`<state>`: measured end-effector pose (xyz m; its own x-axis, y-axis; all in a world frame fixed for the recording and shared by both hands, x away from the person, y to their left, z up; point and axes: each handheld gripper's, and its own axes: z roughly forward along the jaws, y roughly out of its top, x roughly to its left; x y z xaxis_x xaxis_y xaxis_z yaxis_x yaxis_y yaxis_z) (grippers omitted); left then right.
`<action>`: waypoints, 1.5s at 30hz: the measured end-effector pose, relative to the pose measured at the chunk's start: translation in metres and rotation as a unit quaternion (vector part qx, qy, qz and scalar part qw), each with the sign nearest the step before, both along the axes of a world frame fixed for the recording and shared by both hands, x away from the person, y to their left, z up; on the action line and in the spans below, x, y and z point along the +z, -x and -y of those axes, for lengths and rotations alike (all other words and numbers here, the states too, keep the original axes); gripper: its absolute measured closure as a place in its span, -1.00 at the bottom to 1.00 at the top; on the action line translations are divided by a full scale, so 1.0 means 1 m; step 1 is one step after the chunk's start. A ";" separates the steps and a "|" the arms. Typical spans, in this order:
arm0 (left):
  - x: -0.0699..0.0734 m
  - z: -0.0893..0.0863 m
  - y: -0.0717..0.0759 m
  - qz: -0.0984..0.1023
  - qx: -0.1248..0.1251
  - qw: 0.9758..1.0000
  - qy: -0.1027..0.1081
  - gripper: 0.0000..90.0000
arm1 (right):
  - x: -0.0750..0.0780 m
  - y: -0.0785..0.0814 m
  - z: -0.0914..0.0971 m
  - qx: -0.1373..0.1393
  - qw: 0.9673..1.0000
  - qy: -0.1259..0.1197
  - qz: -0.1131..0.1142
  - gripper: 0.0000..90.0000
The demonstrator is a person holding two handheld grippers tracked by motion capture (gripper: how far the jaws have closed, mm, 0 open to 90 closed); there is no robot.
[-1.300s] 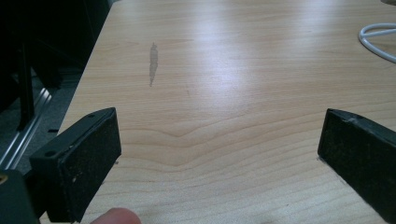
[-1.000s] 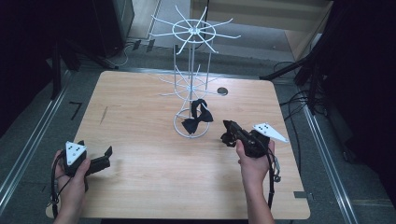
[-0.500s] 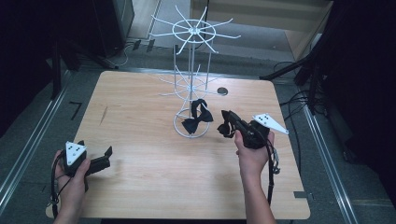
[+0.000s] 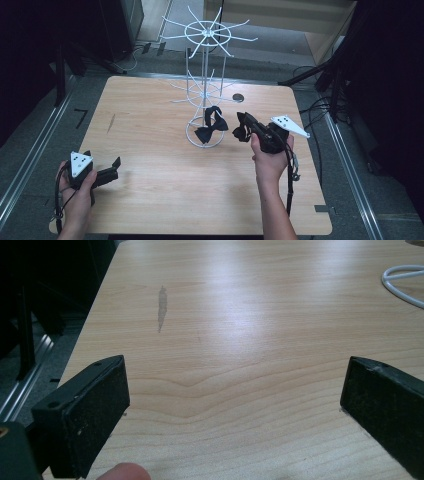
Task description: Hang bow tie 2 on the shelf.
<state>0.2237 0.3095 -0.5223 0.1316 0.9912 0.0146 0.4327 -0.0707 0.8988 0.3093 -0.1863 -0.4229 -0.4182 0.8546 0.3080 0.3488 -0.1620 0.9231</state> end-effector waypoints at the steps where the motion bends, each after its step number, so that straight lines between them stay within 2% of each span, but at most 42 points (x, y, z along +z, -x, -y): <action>1: 0.000 0.000 0.000 0.000 0.000 1.000 0.000 -1.00 | 0.002 -0.001 -0.001 0.000 1.000 0.002 0.000 1.00; 9: 0.000 0.000 0.000 0.000 0.000 1.000 0.000 -1.00 | 0.012 -0.003 -0.007 -0.001 1.000 0.006 0.011 1.00; 26: 0.000 0.000 0.000 0.000 -0.001 1.000 0.004 -1.00 | 0.025 -0.015 -0.010 -0.012 1.000 0.010 0.013 1.00; 36: 0.000 -0.001 0.000 0.000 -0.001 1.000 0.005 -1.00 | 0.037 -0.021 -0.017 -0.002 1.000 0.016 0.021 1.00; 45: 0.000 -0.001 0.000 0.000 0.000 1.000 0.004 -1.00 | 0.041 -0.022 -0.021 0.001 1.000 0.018 0.024 1.00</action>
<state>0.2239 0.3100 -0.5223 0.1318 0.9912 0.0074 0.4324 -0.0642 0.8994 0.3310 -0.1656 -0.3824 -0.4333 0.8638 0.2569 0.3044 -0.1280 0.9439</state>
